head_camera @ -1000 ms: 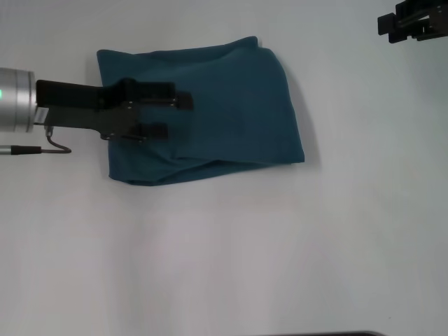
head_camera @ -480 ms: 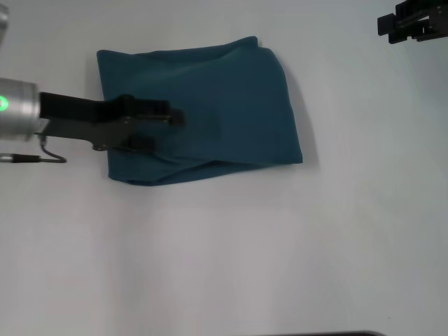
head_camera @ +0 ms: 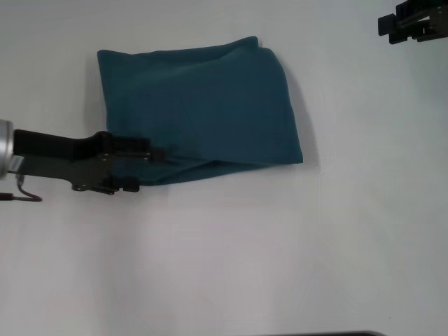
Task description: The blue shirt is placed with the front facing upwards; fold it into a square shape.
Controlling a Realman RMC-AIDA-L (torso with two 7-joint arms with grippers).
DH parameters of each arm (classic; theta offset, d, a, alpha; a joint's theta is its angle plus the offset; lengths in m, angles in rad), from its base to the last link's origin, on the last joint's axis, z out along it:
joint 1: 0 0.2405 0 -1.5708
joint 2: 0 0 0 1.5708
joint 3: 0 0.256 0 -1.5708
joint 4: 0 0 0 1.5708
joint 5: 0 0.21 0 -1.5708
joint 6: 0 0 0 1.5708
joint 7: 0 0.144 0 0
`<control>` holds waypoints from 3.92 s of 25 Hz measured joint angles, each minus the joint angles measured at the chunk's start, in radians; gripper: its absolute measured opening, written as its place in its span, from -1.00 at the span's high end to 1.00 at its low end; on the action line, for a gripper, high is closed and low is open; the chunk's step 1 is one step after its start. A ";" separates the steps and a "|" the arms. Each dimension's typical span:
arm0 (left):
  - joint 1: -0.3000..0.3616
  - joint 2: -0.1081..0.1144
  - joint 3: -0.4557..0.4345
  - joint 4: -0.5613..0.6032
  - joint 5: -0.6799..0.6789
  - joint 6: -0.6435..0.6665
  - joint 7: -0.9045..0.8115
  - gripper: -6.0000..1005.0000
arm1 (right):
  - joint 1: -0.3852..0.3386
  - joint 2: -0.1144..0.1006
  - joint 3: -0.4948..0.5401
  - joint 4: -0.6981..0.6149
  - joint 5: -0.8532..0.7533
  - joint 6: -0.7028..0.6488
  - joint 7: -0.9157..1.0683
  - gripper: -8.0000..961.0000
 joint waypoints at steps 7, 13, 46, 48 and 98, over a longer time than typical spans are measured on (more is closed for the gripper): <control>-0.017 -0.023 0.017 0.081 0.011 -0.125 -0.002 -0.79 | 0.001 0.000 0.000 0.002 0.000 0.002 -0.001 0.28; -0.033 -0.029 0.031 0.091 0.030 -0.177 -0.011 -0.79 | -0.003 0.000 0.000 0.002 0.000 0.002 -0.001 0.28; -0.072 -0.052 0.022 0.124 0.002 -0.252 0.000 -0.79 | -0.005 0.001 0.002 0.003 0.000 0.001 -0.007 0.28; -0.068 -0.052 0.013 0.115 -0.003 -0.245 0.000 -0.79 | -0.006 0.001 0.002 0.003 0.000 0.000 -0.008 0.28; -0.109 0.007 -0.096 0.055 -0.119 -0.308 0.072 -0.79 | 0.010 0.017 0.013 0.003 0.003 0.008 -0.015 0.28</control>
